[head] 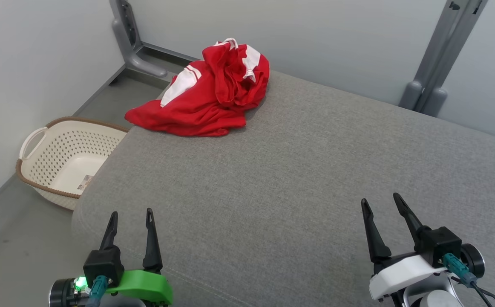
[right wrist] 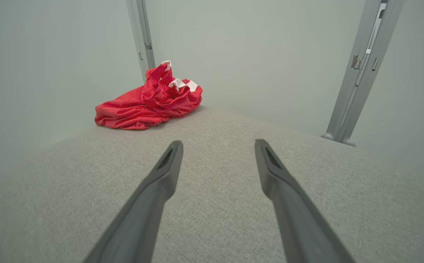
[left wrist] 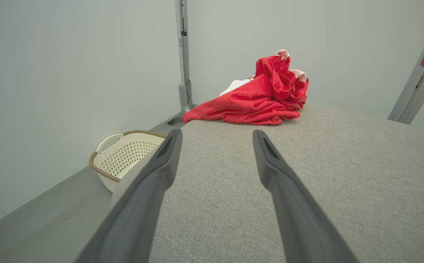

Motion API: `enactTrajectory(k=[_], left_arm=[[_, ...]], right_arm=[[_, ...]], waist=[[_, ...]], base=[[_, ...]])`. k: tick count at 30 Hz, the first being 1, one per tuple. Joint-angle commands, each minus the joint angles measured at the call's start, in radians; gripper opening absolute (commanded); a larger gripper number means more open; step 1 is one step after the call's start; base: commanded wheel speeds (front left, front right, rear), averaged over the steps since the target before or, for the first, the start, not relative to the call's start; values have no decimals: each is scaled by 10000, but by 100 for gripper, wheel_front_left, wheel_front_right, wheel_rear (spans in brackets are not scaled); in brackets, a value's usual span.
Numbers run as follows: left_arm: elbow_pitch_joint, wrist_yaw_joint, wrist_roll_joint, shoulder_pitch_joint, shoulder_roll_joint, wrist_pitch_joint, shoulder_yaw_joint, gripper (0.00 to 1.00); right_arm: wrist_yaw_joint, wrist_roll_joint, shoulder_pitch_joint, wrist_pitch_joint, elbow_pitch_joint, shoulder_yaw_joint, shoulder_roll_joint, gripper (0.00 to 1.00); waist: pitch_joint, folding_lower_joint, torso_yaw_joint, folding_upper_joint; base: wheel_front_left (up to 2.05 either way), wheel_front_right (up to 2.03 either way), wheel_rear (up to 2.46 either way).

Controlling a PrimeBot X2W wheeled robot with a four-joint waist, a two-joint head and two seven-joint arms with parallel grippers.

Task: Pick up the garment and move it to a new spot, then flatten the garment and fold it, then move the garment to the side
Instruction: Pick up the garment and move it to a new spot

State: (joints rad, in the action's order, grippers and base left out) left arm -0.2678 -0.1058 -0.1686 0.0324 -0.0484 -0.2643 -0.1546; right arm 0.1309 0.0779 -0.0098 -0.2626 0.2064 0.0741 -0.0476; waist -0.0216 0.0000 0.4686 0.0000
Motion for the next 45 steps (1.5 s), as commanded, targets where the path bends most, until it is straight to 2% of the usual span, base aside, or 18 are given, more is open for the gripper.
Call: enactTrajectory(k=[1,10,18,22,30,35,39,40,45], left_arm=[[40,-39,-22,-49,-37,-2,45,100],[0,20,14,-107,-37,-4,42,100],[169,176,-53,181,-130,-2,600,100],[375,463,-21,845,-553,-2,1049,100],[-67,1289,419,4309,-2457,229,1429,100],[-1369,1867,179,6700,-3111,1111,1320,100],[-2952,2147,-603,8158,-3079,2069,1413,100],[-4038,2243,-834,8799,-3121,2474,1219,100],[-5675,2334,-1103,9288,-3179,3049,723,100]], right_arm=[[-3,-1,-78,-35,26,8,-47,100],[-3,16,73,-35,-10,-99,-45,100],[-3,0,66,-35,-244,44,-46,100],[-3,-141,-175,-34,-417,217,-46,100],[-3,-843,-1336,-34,-632,491,-50,100],[-3,-1256,-2045,-34,-563,560,-49,100],[-3,-1574,-2452,-34,-506,566,-49,100],[-3,-1733,-2652,-34,-465,572,-46,100],[-3,-1829,-2956,-34,-508,554,-44,100]], waist=[[134,0,237,0],[45,0,168,0],[301,0,-334,0],[694,0,-662,0],[2456,0,-1559,0],[3728,0,-2015,0],[4589,0,-2232,0],[5058,0,-2373,0],[5582,0,-2563,0]], base=[[0,0,0],[0,0,0],[0,0,0],[0,0,0],[0,0,0],[0,0,0],[0,0,0],[0,0,0],[0,0,0]])
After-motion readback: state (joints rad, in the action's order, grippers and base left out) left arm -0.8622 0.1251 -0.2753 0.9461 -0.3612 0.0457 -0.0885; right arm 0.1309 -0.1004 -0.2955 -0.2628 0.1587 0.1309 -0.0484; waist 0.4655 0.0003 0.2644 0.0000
